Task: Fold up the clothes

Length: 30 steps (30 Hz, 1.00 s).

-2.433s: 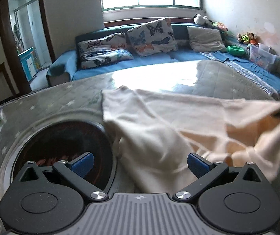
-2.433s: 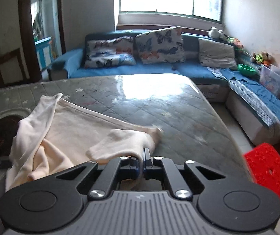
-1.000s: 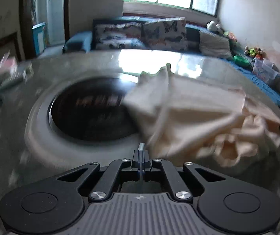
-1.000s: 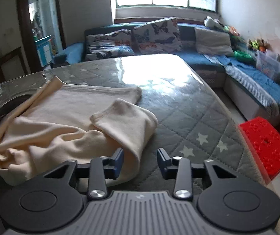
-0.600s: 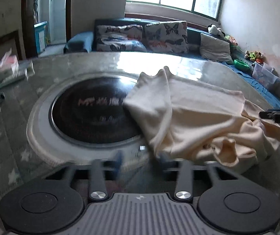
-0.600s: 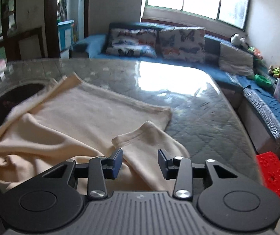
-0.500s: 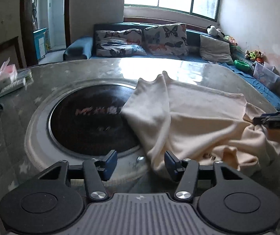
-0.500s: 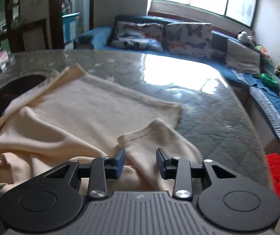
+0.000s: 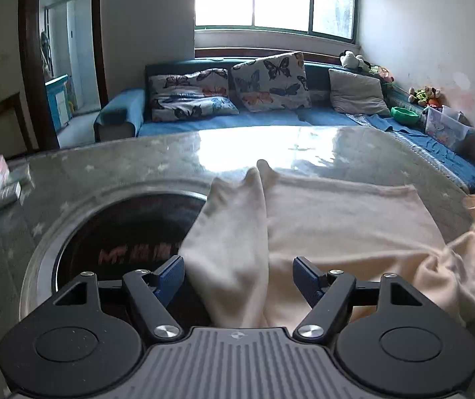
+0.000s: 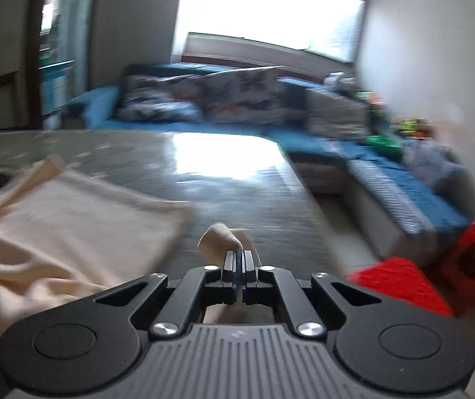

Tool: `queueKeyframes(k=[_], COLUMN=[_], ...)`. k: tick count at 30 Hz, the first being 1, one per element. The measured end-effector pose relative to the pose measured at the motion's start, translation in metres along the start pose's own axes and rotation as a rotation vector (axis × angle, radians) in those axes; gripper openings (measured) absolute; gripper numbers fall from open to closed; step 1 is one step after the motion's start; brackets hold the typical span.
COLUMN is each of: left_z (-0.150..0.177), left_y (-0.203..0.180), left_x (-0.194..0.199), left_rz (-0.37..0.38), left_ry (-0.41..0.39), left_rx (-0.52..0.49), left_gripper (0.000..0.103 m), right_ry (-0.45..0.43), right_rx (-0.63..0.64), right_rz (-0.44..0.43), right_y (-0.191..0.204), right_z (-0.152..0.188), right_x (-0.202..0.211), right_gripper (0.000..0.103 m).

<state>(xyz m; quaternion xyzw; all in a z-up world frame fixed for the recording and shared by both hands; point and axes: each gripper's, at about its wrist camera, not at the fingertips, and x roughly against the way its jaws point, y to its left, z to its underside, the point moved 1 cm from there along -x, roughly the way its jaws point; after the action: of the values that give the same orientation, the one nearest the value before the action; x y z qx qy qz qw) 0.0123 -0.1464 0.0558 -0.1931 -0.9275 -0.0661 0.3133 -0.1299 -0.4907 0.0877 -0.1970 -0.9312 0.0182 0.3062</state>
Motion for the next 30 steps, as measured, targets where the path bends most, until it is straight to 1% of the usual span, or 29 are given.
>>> queueKeyframes(k=[1,3,5,7,9,10,11,13,14,15,16,17,18,20,22,27,30], left_z=[-0.003,-0.007,-0.011,-0.014,-0.015,-0.016,-0.016,-0.017,-0.018,-0.017,-0.016,-0.016,-0.015,-0.014,-0.014,-0.002,0.013], left_y=[-0.001,-0.004,-0.009,-0.017,-0.022,-0.025,-0.026,-0.024,-0.021,-0.016,-0.011,-0.004,0.004,0.018,0.036,0.080,0.099], left_x=[-0.007,-0.021,-0.034,-0.049,-0.062,-0.068,-0.074,-0.085,-0.089,-0.093,-0.095,-0.091,-0.086,-0.076,-0.060,-0.015,0.003], left_rz=[-0.003,-0.008,-0.008,-0.001,-0.006,-0.011,-0.027,-0.057,-0.070,-0.077,-0.079,-0.083,-0.086,-0.094,-0.112,-0.177,-0.193], left_ry=[0.005,0.018,0.030,0.042,0.056,0.064,0.069,0.080,0.086,0.095,0.105,0.101,0.093,0.076,0.043,-0.012,-0.013], left_rx=[-0.001,-0.008,-0.023,-0.053,-0.072,-0.082,-0.086,-0.084,-0.078,-0.070,-0.063,-0.048,-0.031,0.002,0.037,0.135,0.196], left_gripper=[0.075,0.075,0.075,0.075,0.073,0.071,0.067,0.059,0.048,0.034,0.025,0.011,0.008,0.006,0.006,0.006,0.006], right_ry=[0.006,0.044,0.064,0.065,0.058,0.052,0.048,0.050,0.052,0.054,0.064,0.071,0.072,0.075,0.067,0.042,0.039], right_rx=[-0.020,-0.075,-0.104,-0.102,-0.104,-0.107,-0.105,-0.089,-0.080,-0.071,-0.057,-0.041,-0.028,-0.002,0.024,0.102,0.153], right_rz=[0.030,0.068,0.075,0.070,0.050,0.036,0.019,-0.019,-0.038,-0.056,-0.078,-0.100,-0.118,-0.155,-0.204,-0.335,-0.441], right_y=[-0.010,-0.030,-0.040,-0.040,-0.035,-0.032,-0.028,-0.017,-0.011,-0.006,0.002,0.008,0.016,0.031,0.046,0.087,0.117], right_z=[0.004,0.014,0.024,0.031,0.034,0.035,0.035,0.034,0.034,0.034,0.034,0.034,0.034,0.032,0.028,0.015,0.008], right_x=[0.004,0.009,0.012,0.016,0.019,0.020,0.021,0.022,0.021,0.021,0.020,0.019,0.018,0.017,0.019,0.023,0.029], right_gripper=[0.002,0.005,0.008,0.011,0.027,0.029,0.032,0.032,0.034,0.036,0.036,0.037,0.037,0.038,0.043,0.044,0.044])
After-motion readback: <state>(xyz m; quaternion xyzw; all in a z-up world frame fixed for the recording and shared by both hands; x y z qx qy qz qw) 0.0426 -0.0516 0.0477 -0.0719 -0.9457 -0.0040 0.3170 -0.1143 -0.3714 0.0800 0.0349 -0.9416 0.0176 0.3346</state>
